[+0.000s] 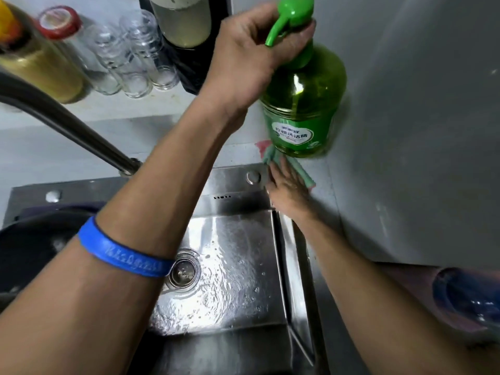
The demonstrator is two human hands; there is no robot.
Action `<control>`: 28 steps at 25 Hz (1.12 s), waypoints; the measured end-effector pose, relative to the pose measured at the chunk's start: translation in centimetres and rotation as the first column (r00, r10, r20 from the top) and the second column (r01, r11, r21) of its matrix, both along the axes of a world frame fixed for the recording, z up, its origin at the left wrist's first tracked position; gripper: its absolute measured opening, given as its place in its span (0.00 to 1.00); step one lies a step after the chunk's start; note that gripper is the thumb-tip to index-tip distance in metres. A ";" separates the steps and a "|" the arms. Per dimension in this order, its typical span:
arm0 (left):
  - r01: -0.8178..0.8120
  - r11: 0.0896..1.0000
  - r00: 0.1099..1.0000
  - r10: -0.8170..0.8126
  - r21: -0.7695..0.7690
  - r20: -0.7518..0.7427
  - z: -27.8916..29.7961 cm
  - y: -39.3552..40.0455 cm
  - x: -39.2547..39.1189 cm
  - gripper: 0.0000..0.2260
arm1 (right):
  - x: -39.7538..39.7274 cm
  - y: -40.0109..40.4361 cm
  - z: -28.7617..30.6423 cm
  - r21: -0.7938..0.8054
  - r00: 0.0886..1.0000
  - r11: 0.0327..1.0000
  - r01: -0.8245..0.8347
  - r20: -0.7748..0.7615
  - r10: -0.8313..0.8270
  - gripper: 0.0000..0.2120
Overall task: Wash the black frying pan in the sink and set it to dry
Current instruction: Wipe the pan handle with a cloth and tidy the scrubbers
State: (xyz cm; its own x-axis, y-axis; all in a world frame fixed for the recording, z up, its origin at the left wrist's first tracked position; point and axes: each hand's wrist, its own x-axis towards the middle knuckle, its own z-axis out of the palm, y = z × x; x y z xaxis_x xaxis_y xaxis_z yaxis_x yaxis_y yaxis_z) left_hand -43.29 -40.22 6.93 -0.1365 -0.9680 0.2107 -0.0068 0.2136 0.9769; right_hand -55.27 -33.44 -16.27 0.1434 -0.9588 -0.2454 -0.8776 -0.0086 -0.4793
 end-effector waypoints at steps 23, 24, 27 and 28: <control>-0.454 0.740 0.860 0.509 0.496 0.028 -14.8 10.6 9.0 0.12 | 6.7 -0.5 0.4 0.087 0.978 0.976 -0.201 -0.039 0.205 0.27; -0.467 0.732 0.853 0.520 0.497 0.035 -15.0 11.1 9.4 0.12 | 5.7 -1.3 0.5 0.103 0.973 0.969 -0.226 -0.025 0.229 0.26; -0.498 0.700 0.832 0.553 0.511 0.052 -15.2 12.4 10.4 0.14 | 4.5 -2.3 0.9 0.133 0.993 0.990 -0.046 -0.105 0.060 0.28; -0.501 0.698 0.830 0.556 0.512 0.055 -15.3 12.7 10.6 0.14 | 5.8 -1.8 1.1 0.134 0.992 0.991 -0.025 -0.118 0.041 0.29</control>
